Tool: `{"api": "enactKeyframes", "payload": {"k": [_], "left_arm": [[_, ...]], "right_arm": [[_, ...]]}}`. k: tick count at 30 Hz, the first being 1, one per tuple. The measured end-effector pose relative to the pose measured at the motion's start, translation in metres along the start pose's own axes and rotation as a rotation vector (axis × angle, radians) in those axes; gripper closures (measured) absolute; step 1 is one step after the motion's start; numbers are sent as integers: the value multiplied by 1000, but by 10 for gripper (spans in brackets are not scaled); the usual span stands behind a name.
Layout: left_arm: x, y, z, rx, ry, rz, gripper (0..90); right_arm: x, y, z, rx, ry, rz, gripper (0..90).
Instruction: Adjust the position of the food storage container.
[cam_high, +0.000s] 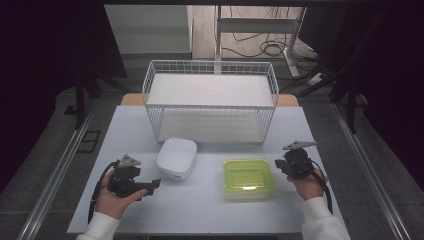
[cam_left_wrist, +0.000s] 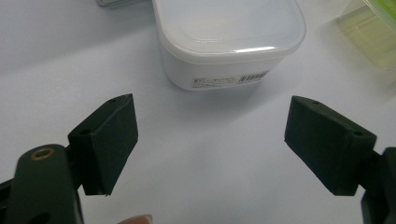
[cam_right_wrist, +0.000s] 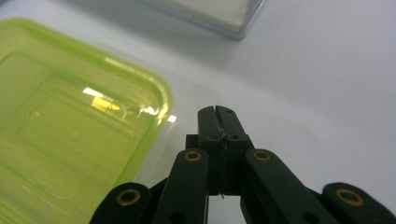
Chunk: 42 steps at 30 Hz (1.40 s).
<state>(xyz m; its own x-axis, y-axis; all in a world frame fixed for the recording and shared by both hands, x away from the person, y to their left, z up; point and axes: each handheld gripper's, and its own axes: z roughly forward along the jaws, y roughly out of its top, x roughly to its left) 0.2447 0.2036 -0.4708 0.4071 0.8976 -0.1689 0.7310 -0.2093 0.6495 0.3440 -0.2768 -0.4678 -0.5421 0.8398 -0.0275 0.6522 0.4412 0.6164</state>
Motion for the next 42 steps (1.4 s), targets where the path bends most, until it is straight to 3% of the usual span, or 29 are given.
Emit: {"api": "enactKeyframes", "payload": {"k": [4, 18, 25, 28, 31, 34, 42], "left_arm": [[-1, 0, 0, 2, -1, -2, 172], [0, 0, 1, 10, -2, 1, 171], [8, 1, -1, -1, 5, -20, 171], [10, 1, -1, -1, 3, -16, 171], [10, 1, -1, -2, 0, -11, 171], [11, 2, -1, 1, 2, -10, 170], [7, 6, -1, -23, -11, -8, 172]], "right_arm": [[9, -6, 3, 19, 25, -1, 891], [15, -7, 4, 20, 52, -8, 892], [33, -4, 8, 19, 111, -27, 892], [37, -3, 9, 15, 127, -25, 892], [44, 0, 11, 11, 181, -19, 891], [49, 2, 13, 12, 190, -29, 891], [47, -1, 10, -4, 201, -11, 891]]}}
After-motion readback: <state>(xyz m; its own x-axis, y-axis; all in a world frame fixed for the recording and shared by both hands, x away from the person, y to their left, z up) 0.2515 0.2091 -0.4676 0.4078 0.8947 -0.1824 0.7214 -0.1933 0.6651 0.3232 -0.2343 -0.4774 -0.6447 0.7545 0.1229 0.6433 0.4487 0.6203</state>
